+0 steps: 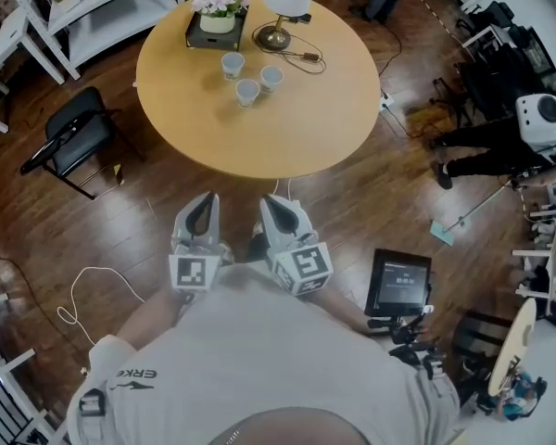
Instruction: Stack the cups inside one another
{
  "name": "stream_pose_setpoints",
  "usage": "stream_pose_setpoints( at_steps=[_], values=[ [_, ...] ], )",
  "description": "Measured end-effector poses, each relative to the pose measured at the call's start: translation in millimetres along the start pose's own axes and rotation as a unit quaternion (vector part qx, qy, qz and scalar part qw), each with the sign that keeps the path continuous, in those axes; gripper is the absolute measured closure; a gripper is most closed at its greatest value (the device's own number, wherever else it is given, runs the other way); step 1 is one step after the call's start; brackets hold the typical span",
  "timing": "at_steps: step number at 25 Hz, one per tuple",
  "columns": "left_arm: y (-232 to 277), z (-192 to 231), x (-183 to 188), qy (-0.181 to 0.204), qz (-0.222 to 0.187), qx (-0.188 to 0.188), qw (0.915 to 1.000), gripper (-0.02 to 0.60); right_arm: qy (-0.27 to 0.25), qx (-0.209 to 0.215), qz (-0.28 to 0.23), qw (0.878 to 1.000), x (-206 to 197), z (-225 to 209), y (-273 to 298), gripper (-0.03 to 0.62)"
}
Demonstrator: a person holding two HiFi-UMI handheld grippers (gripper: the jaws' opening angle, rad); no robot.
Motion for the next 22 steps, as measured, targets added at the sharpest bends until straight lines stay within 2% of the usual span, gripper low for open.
stream_pose_setpoints(
  at_steps=[7, 22],
  values=[
    [37, 16, 1, 0.011, 0.002, 0.013, 0.9999, 0.580, 0.006, 0.011, -0.007, 1.000, 8, -26, 36, 0.580],
    [184, 27, 14, 0.024, 0.054, 0.054, 0.9968, 0.580, 0.029, 0.037, 0.004, 0.999, 48, -161, 129, 0.580]
  ],
)
Point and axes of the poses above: the fingertips, and each gripper's own axes: y forward along the fingers, z to its left, x out of its top, the point moved 5 cm from there along -y, backward along the fingers, and after that the axes turned 6 degrees about z, right-handed, at the moved point
